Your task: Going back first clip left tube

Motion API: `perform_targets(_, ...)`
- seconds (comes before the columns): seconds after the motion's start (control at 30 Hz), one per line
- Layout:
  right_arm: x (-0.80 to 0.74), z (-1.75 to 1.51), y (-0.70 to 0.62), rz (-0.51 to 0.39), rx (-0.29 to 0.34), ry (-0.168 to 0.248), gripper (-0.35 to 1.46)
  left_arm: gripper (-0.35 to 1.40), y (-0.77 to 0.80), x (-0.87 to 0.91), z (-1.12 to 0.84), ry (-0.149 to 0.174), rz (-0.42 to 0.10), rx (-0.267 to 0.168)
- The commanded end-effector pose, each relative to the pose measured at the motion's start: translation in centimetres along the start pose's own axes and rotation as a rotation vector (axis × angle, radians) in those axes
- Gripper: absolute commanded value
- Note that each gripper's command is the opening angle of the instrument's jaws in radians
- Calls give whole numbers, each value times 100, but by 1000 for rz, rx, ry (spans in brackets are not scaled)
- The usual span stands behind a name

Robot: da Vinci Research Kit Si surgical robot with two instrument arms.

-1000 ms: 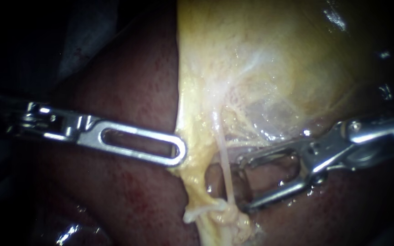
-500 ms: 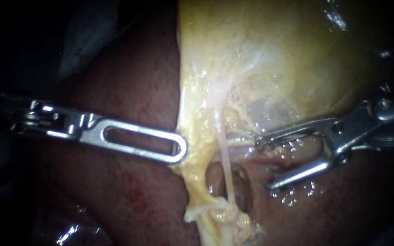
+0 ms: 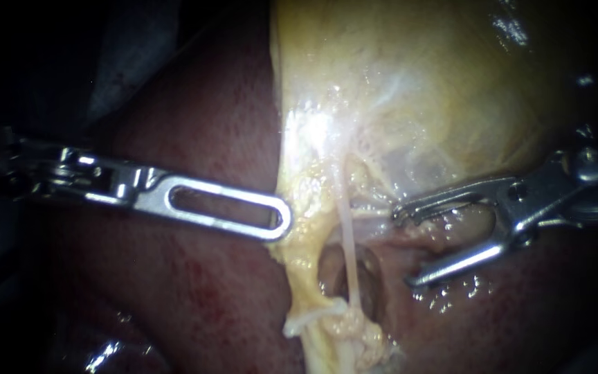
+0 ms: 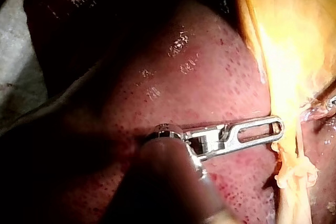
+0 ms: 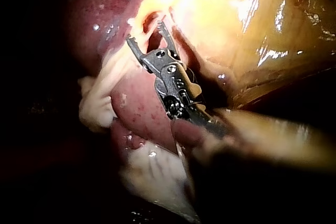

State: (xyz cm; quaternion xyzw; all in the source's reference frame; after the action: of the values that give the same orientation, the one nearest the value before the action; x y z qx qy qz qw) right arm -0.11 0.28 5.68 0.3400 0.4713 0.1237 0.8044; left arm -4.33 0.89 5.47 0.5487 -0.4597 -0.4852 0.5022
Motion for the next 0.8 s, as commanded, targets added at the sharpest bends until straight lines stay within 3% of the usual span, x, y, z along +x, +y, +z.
perform_targets(0.03,0,0,0,0,0,0,46,-35,5,1,5,4,5,-5)
perform_targets(0.27,0,-1,0,-6,0,0,46,-35,25,12,23,16,18,-11)
perform_targets(0.8,0,-2,0,-5,0,0,44,-35,24,11,23,20,17,-9)
